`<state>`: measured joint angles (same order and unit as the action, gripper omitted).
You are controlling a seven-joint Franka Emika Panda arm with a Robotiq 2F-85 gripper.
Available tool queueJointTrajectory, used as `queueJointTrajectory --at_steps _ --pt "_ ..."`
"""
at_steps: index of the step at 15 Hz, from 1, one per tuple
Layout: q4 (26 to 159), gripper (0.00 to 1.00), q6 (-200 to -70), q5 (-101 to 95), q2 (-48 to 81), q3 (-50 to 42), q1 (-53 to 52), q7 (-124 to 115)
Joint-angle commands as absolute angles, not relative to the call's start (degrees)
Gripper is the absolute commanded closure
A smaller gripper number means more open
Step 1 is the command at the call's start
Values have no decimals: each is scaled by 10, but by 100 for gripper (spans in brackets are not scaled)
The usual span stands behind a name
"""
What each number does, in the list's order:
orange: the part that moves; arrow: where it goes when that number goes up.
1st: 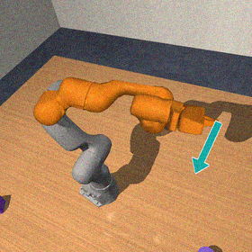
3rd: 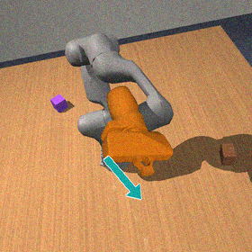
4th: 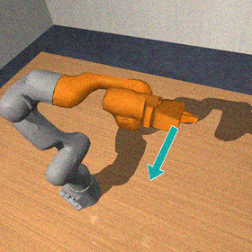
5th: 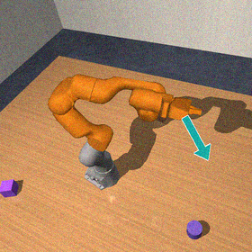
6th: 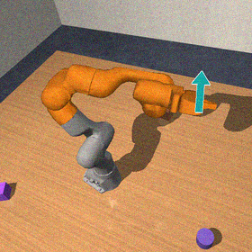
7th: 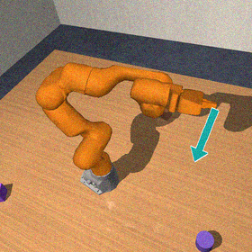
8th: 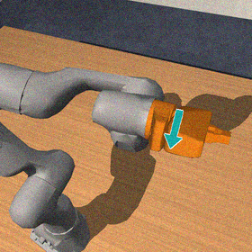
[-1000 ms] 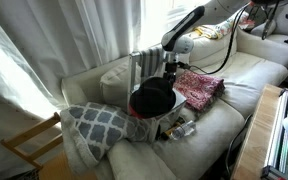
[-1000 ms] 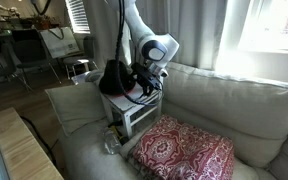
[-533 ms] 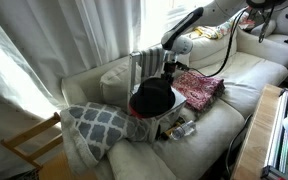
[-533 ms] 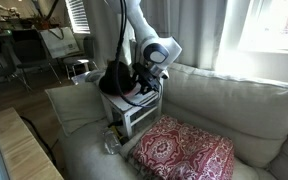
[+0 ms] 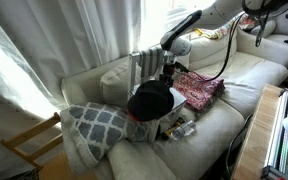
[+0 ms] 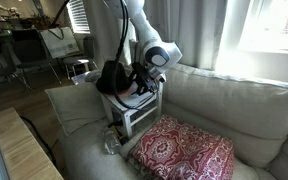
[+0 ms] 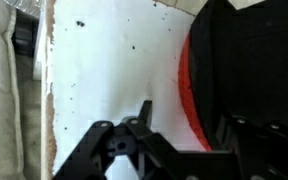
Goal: Put the hats on the seat of the chair then on the sofa
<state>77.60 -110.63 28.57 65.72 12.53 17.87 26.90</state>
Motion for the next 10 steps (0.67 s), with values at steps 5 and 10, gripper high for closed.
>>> queueJointTrajectory --at_steps 5,10 --pt "706 100 -1050 318 718 131 186 238" --pt "673 99 -976 352 739 139 207 253"
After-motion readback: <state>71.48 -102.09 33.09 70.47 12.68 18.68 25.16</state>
